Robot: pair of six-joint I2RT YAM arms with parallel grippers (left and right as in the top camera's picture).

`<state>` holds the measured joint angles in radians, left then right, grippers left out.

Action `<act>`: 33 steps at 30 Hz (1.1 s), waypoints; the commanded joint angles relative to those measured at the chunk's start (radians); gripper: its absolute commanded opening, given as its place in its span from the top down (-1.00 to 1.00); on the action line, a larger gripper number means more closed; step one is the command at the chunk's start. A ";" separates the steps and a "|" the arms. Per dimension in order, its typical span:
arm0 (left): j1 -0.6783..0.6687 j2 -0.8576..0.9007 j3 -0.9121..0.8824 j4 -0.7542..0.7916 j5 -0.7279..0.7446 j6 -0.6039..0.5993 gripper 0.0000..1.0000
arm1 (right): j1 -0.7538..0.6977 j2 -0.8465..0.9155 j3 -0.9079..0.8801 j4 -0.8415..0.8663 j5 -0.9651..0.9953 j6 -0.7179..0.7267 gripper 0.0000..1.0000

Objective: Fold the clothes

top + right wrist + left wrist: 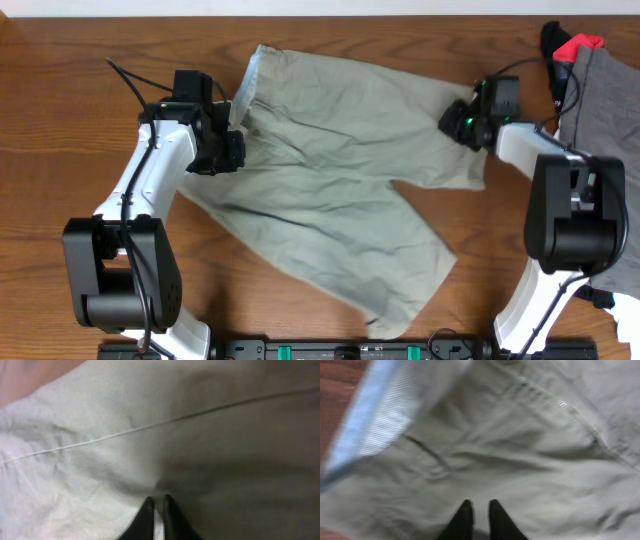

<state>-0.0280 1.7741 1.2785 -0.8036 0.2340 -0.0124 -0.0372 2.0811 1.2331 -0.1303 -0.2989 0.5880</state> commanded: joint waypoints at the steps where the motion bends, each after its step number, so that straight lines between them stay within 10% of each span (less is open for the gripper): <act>1: 0.002 -0.003 -0.008 0.005 0.006 0.009 0.46 | -0.015 0.060 0.088 -0.014 -0.016 -0.094 0.66; 6: 0.002 -0.003 -0.008 0.045 0.006 0.009 0.19 | -0.028 0.003 0.265 -0.122 -0.286 -0.248 0.06; 20: 0.002 0.111 -0.008 0.141 0.024 0.098 0.19 | 0.101 -0.216 0.309 -1.049 -0.119 -0.422 -0.04; 33: 0.003 0.113 -0.006 0.139 0.009 0.098 0.18 | 0.312 -0.216 -0.160 -0.904 0.003 -0.153 0.28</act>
<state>-0.0280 1.9091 1.2736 -0.6579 0.2512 0.0765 0.2703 1.8584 1.1351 -1.0634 -0.3447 0.3302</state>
